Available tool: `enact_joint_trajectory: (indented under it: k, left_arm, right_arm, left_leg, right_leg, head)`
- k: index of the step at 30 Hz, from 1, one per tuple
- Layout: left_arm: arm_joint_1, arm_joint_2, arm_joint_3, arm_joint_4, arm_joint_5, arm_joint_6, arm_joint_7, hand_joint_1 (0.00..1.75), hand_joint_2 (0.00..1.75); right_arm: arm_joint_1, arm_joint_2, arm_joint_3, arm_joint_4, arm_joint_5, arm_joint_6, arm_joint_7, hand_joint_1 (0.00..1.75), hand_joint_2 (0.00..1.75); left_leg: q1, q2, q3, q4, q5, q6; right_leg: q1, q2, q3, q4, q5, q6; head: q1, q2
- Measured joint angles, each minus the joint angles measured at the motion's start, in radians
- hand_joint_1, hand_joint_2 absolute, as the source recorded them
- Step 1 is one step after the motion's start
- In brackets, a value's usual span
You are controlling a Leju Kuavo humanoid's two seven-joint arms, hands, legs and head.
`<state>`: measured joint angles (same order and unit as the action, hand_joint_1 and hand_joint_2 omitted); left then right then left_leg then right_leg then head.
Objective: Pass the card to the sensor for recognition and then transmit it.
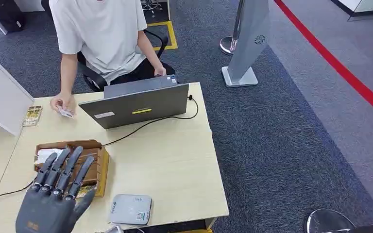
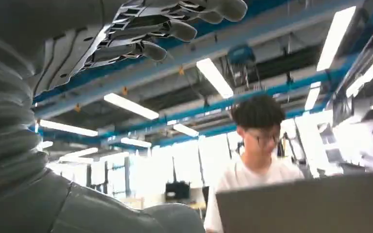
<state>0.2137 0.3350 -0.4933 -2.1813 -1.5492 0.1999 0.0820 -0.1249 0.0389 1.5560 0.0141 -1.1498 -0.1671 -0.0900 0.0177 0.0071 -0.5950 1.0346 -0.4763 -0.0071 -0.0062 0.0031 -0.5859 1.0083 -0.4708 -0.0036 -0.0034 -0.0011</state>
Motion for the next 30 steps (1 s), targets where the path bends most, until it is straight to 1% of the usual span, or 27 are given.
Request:
enact_joint_trajectory:
  k: [4, 10, 12, 14, 15, 19, 23, 25, 26, 29, 30]
  left_arm:
    - [0.037, -0.026, 0.013, 0.017, 0.000, 0.002, 0.000, 0.00, 1.75]
    - [0.054, -0.044, 0.018, 0.033, 0.000, -0.003, 0.003, 0.00, 1.75]
    - [0.073, -0.073, 0.041, 0.046, 0.001, -0.013, 0.011, 0.00, 1.75]
    - [0.090, -0.114, 0.085, 0.084, 0.004, -0.005, 0.005, 0.00, 1.75]
    - [0.099, -0.132, 0.114, 0.108, 0.005, 0.002, -0.008, 0.00, 1.75]
    - [0.115, -0.226, 0.256, 0.213, 0.003, 0.042, -0.086, 0.00, 1.75]
    - [0.115, -0.230, 0.261, 0.218, 0.003, 0.043, -0.089, 0.00, 1.75]
    - [0.116, -0.277, 0.329, 0.266, 0.001, 0.059, -0.119, 0.00, 1.75]
    - [0.117, -0.317, 0.407, 0.319, 0.001, 0.064, -0.129, 0.00, 1.75]
    - [0.117, -0.343, 0.484, 0.383, 0.001, 0.062, -0.109, 0.00, 1.75]
    - [0.117, -0.346, 0.495, 0.393, 0.001, 0.062, -0.106, 0.00, 1.75]
  right_arm:
    - [0.000, 0.000, 0.000, 0.000, 0.001, 0.000, 0.000, 0.00, 1.75]
    - [0.000, 0.001, 0.000, 0.000, 0.003, 0.001, 0.000, 0.00, 1.75]
    - [0.000, 0.001, 0.000, 0.000, 0.012, 0.002, 0.000, 0.00, 1.75]
    - [-0.001, 0.001, 0.000, 0.000, 0.023, 0.002, 0.003, 0.00, 1.75]
    - [-0.001, 0.001, 0.000, 0.000, 0.029, 0.002, 0.005, 0.00, 1.75]
    - [-0.001, 0.002, 0.000, 0.000, 0.053, 0.005, 0.008, 0.00, 1.75]
    - [-0.001, 0.002, 0.000, 0.000, 0.053, 0.005, 0.008, 0.00, 1.75]
    - [-0.001, 0.002, 0.000, 0.000, 0.061, 0.006, 0.008, 0.00, 1.75]
    - [-0.001, 0.002, 0.000, 0.000, 0.072, 0.009, 0.007, 0.00, 1.75]
    - [-0.002, 0.002, 0.000, 0.000, 0.085, 0.016, 0.006, 0.00, 1.75]
    - [-0.002, 0.002, 0.000, 0.000, 0.090, 0.018, 0.006, 0.00, 1.75]
  left_leg:
    - [0.000, -0.001, 0.000, 0.000, 0.000, 0.000]
    - [0.000, -0.001, 0.000, 0.000, 0.000, 0.000]
    - [0.000, -0.001, 0.000, 0.000, 0.000, 0.000]
    - [0.000, -0.001, 0.000, 0.000, 0.000, 0.000]
    - [0.000, -0.001, 0.000, 0.000, 0.000, 0.000]
    - [0.000, -0.001, 0.000, 0.000, 0.000, 0.000]
    - [0.000, -0.001, 0.000, 0.000, 0.000, 0.000]
    - [0.000, -0.001, 0.000, 0.000, 0.000, 0.000]
    - [0.000, -0.001, 0.000, 0.000, 0.000, 0.000]
    - [0.000, -0.001, 0.000, 0.000, 0.000, 0.000]
    - [0.000, -0.001, 0.000, 0.000, 0.000, 0.000]
  right_leg:
    - [0.000, -0.001, 0.000, 0.000, 0.000, 0.000]
    - [0.000, -0.001, 0.001, 0.000, 0.000, 0.000]
    - [0.000, -0.001, 0.001, 0.000, 0.000, 0.000]
    - [0.000, -0.001, 0.001, 0.000, 0.000, 0.000]
    - [0.000, -0.001, 0.001, 0.000, 0.000, 0.000]
    - [0.000, -0.001, 0.001, 0.000, 0.000, 0.000]
    - [0.000, -0.001, 0.001, 0.000, 0.000, 0.000]
    - [0.000, -0.001, 0.001, 0.000, 0.000, 0.000]
    - [0.000, -0.001, 0.001, 0.000, 0.000, 0.000]
    - [0.000, -0.001, 0.001, 0.000, 0.000, 0.000]
    - [0.000, -0.001, 0.001, 0.000, 0.000, 0.000]
  head:
    - [0.000, 0.000]
    - [0.000, 0.000]
    - [0.000, 0.000]
    - [0.000, 0.000]
    - [0.000, 0.000]
    - [0.000, 0.000]
    - [0.000, 0.000]
    - [0.000, 0.000]
    - [0.000, 0.000]
    - [0.000, 0.000]
    - [0.000, 0.000]
